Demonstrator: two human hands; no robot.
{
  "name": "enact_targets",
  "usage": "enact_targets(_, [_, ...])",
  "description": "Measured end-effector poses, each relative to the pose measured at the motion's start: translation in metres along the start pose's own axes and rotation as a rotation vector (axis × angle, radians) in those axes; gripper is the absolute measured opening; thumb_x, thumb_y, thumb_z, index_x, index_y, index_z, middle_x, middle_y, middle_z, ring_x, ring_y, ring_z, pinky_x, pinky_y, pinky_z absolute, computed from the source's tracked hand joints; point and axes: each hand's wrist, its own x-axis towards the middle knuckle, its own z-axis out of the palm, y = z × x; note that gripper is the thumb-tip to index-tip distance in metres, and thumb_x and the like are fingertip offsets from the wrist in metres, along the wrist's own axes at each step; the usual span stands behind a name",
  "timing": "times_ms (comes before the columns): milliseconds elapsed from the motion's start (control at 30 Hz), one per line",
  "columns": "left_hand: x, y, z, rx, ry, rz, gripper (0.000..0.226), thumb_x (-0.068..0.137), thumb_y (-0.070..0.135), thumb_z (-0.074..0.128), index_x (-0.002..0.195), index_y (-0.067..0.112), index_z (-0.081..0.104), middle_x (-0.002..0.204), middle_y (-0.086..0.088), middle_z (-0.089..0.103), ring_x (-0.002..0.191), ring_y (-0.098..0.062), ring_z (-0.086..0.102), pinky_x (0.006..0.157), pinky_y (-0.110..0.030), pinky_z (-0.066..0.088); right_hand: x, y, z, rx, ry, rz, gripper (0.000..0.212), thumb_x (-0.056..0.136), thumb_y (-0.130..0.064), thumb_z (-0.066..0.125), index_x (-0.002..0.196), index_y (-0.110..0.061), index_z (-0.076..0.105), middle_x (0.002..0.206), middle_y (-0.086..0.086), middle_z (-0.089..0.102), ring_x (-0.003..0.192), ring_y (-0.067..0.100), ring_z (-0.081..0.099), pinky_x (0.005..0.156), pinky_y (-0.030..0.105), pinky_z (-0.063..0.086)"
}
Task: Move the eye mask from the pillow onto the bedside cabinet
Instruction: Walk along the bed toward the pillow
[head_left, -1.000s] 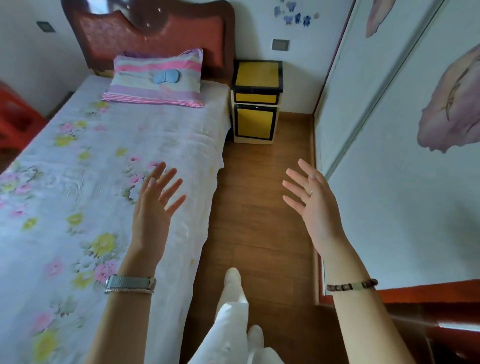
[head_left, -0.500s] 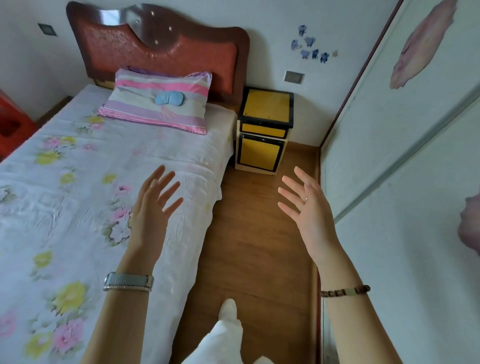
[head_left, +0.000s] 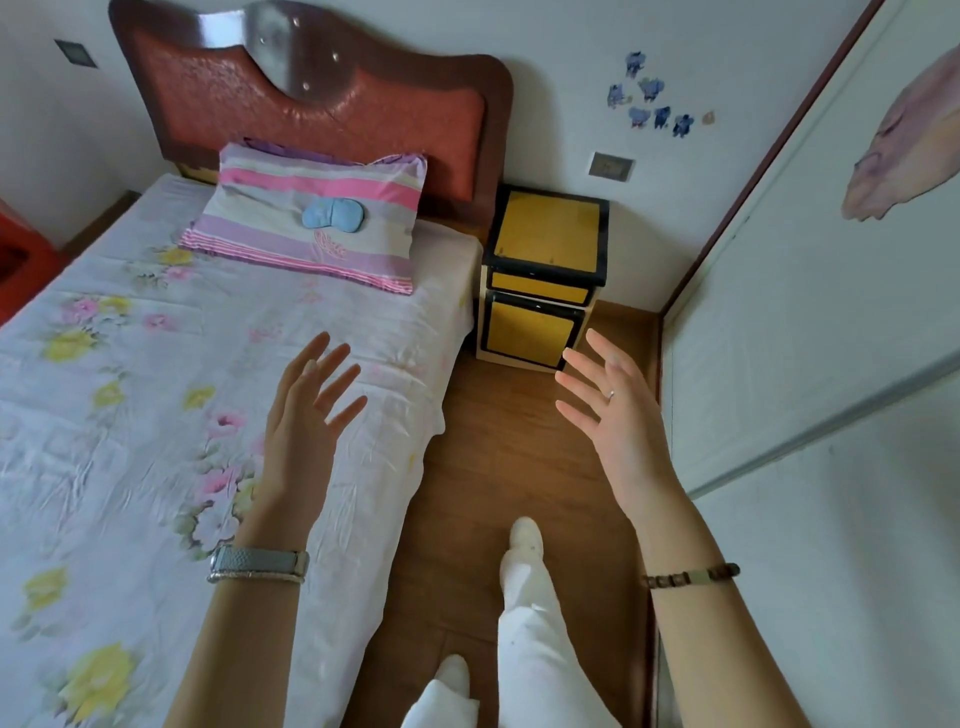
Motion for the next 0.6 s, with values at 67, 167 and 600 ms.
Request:
enact_targets(67, [0.023, -0.001, 0.014, -0.001, 0.021, 0.005, 0.058, 0.086, 0.052, 0.047, 0.14, 0.03, 0.047, 0.143, 0.003, 0.055, 0.127, -0.018, 0.058, 0.106, -0.044, 0.046, 0.03, -0.004, -0.003, 0.0, -0.022, 0.002, 0.045, 0.093, -0.055, 0.04, 0.135, -0.043, 0.051, 0.134, -0.014, 0.063, 0.121, 0.008, 0.064, 0.101, 0.035, 0.052])
enact_targets(167, [0.06, -0.002, 0.037, -0.009, 0.068, 0.023, 0.058, 0.085, 0.053, 0.049, 0.138, 0.031, 0.048, 0.142, 0.003, 0.056, 0.127, -0.019, 0.058, 0.106, -0.044, 0.047, 0.08, -0.011, -0.009, 0.006, -0.054, -0.004, 0.04, 0.095, -0.052, 0.04, 0.132, -0.043, 0.052, 0.138, -0.008, 0.061, 0.122, 0.011, 0.063, 0.104, 0.04, 0.051])
enact_targets(600, [0.176, 0.011, 0.113, -0.061, 0.259, 0.079, 0.048, 0.088, 0.046, 0.046, 0.134, 0.03, 0.05, 0.144, -0.002, 0.054, 0.128, -0.022, 0.057, 0.108, -0.046, 0.045, 0.266, -0.044, -0.005, -0.043, -0.292, 0.032, 0.048, 0.09, -0.056, 0.043, 0.135, -0.044, 0.052, 0.134, -0.01, 0.065, 0.12, 0.007, 0.064, 0.103, 0.04, 0.052])
